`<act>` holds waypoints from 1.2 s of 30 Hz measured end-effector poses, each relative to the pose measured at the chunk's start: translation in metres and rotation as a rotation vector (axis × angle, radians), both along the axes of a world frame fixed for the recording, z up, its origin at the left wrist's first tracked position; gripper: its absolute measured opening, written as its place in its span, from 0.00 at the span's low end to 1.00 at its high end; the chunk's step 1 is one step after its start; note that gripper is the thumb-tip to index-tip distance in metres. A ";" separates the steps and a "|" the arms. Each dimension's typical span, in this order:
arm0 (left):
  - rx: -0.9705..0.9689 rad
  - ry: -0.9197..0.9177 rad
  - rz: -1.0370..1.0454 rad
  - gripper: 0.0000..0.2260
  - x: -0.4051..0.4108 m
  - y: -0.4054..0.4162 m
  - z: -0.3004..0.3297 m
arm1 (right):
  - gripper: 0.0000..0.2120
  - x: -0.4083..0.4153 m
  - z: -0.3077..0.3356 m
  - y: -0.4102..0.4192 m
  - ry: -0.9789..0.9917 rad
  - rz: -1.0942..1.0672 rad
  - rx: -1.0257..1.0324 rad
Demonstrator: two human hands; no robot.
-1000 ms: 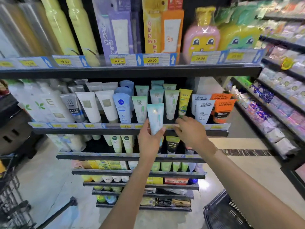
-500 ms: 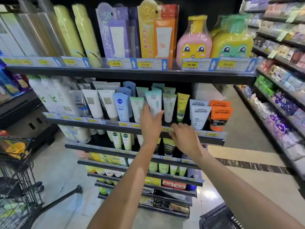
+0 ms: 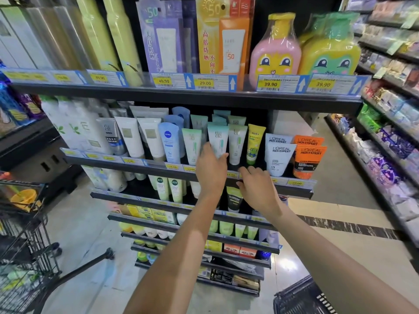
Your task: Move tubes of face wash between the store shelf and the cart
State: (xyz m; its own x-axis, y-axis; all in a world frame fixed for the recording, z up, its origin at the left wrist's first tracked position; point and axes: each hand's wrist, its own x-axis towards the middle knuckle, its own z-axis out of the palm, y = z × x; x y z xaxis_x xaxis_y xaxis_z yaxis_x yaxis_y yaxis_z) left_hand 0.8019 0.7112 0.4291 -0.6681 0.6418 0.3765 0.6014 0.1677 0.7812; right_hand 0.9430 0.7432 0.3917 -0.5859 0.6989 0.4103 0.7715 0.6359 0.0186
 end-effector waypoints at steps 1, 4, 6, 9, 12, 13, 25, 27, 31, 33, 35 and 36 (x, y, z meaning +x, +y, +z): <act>-0.020 0.014 0.001 0.20 0.000 -0.001 -0.004 | 0.14 0.000 0.000 0.000 -0.003 -0.001 -0.003; -0.065 0.028 0.016 0.21 -0.003 -0.002 -0.014 | 0.14 -0.001 -0.001 0.000 0.003 -0.009 -0.007; -0.072 0.025 0.018 0.21 -0.005 -0.001 -0.016 | 0.14 -0.001 -0.001 0.000 0.004 -0.013 -0.003; -0.083 0.022 0.017 0.20 -0.007 -0.002 -0.016 | 0.14 -0.002 -0.002 -0.001 0.006 -0.014 -0.002; -0.082 0.024 0.009 0.19 -0.007 -0.003 -0.020 | 0.14 -0.002 -0.003 0.000 0.013 -0.019 0.011; -0.087 0.030 0.004 0.19 -0.006 -0.003 -0.021 | 0.14 -0.002 -0.004 0.000 0.016 -0.022 0.013; -0.106 0.036 -0.047 0.27 0.001 -0.041 -0.027 | 0.20 -0.002 -0.006 -0.020 0.230 0.035 -0.070; -0.107 0.099 -0.036 0.25 -0.002 -0.065 -0.032 | 0.19 -0.006 -0.010 -0.039 0.311 0.105 -0.066; -0.189 0.238 -0.011 0.19 -0.035 -0.126 -0.059 | 0.16 -0.032 -0.030 -0.083 0.274 0.212 -0.186; -0.273 0.265 0.037 0.18 -0.058 -0.163 -0.077 | 0.16 -0.053 -0.045 -0.105 0.200 0.257 -0.281; -0.343 0.252 0.098 0.19 -0.083 -0.201 -0.090 | 0.18 -0.079 -0.057 -0.127 0.123 0.312 -0.401; -0.371 0.247 0.128 0.20 -0.095 -0.220 -0.095 | 0.19 -0.094 -0.062 -0.138 0.086 0.345 -0.454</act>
State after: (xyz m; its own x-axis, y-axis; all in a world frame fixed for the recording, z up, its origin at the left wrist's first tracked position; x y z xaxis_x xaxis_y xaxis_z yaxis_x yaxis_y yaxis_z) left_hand 0.7065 0.4911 0.3340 -0.6697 0.6816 0.2949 0.7183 0.4937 0.4902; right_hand 0.8490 0.6050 0.3302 -0.7888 0.5906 0.1702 0.5047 0.7805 -0.3689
